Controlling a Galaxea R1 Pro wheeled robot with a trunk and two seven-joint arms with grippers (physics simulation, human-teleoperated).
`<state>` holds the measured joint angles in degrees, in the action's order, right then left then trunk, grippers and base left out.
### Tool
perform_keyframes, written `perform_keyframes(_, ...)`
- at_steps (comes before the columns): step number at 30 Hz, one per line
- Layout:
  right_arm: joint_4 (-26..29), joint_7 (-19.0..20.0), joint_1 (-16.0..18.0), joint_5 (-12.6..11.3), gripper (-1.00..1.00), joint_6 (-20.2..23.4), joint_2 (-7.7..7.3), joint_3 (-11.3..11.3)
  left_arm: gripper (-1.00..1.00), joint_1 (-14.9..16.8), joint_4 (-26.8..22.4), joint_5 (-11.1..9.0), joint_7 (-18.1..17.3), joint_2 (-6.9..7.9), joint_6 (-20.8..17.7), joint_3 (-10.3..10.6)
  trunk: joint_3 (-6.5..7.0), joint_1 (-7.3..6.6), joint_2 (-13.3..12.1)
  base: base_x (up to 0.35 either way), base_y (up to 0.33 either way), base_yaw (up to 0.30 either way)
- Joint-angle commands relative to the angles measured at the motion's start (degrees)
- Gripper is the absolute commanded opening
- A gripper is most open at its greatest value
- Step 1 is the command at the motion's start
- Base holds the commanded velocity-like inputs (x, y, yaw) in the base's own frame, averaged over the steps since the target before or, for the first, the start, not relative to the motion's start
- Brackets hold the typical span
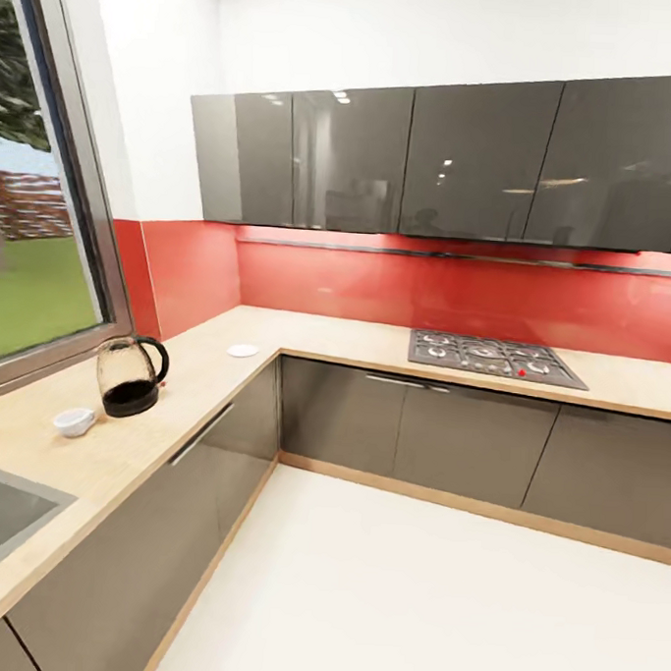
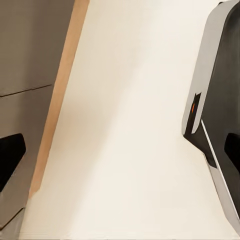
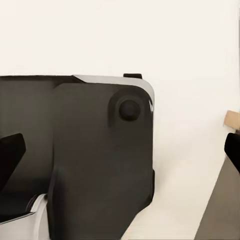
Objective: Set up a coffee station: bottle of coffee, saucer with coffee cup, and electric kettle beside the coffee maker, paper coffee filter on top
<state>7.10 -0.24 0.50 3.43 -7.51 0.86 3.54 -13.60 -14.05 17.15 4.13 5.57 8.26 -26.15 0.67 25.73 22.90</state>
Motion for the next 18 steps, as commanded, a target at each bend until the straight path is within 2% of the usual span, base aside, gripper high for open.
perform_keyframes(1,-0.1,0.0,0.0,0.5,1.00,-0.2,0.02,0.1,1.00,0.0,-0.1,0.7,0.1,-0.03,0.2,-0.3,0.00,0.05,0.0,0.335,0.000,-0.071)
perform_keyframes(11,-0.1,0.0,0.0,0.7,1.00,-0.2,0.02,0.0,1.00,0.0,-0.1,0.7,0.1,-0.10,0.3,-0.4,0.00,0.05,0.0,0.335,-0.003,-0.014)
perform_keyframes(18,-0.2,0.0,0.0,0.7,1.00,-0.2,0.02,0.0,1.00,0.0,-0.2,0.6,0.1,-0.20,0.3,-0.4,0.00,0.05,0.0,0.325,-0.125,0.000)
